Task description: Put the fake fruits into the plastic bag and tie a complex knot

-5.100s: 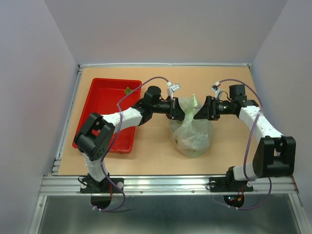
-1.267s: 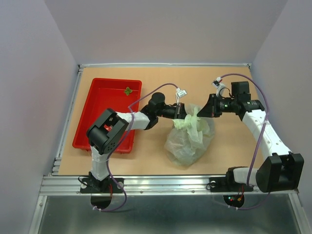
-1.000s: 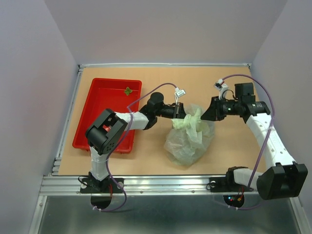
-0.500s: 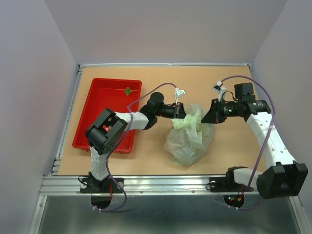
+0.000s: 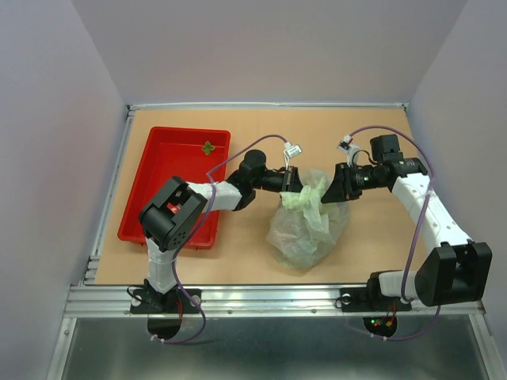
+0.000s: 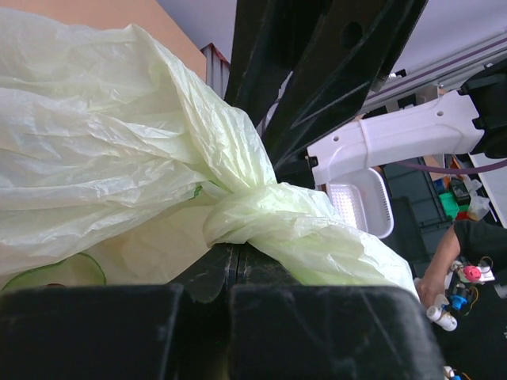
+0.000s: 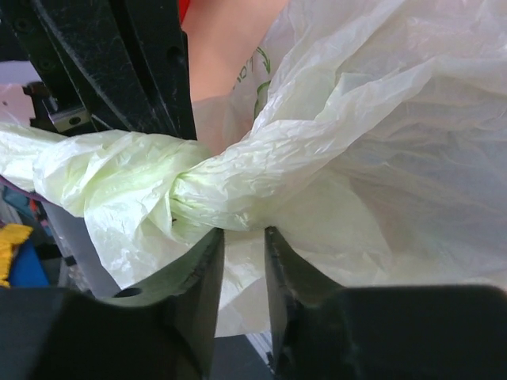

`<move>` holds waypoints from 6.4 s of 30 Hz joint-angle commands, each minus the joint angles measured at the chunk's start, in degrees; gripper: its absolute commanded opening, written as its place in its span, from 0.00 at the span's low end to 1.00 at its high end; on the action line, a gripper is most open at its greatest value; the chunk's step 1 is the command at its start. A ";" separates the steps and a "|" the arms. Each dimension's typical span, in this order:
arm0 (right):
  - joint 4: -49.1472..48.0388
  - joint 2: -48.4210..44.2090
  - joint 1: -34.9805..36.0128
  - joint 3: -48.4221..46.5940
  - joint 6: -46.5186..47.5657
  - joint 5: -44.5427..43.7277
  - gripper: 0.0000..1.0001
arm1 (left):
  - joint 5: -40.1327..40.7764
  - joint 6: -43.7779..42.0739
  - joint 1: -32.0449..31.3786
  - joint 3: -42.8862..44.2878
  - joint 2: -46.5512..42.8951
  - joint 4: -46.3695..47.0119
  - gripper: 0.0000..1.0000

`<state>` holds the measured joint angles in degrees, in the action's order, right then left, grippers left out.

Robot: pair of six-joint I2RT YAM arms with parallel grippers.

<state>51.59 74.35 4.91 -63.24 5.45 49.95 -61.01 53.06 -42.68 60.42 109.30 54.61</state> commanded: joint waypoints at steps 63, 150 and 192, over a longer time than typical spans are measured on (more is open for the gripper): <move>-14.06 -0.08 -0.44 2.95 -4.57 5.95 0.79 | -3.50 0.90 3.74 3.83 -1.54 3.57 0.00; -9.96 0.45 4.85 -1.18 -6.69 0.76 1.00 | 4.33 10.84 0.05 5.32 3.73 17.11 0.00; -26.17 0.27 0.80 6.11 -21.60 7.10 0.57 | 5.64 16.02 -0.48 5.76 4.87 23.26 0.00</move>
<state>38.22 75.77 3.44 -59.27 -7.55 58.50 -54.59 67.26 -42.28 65.58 116.20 70.87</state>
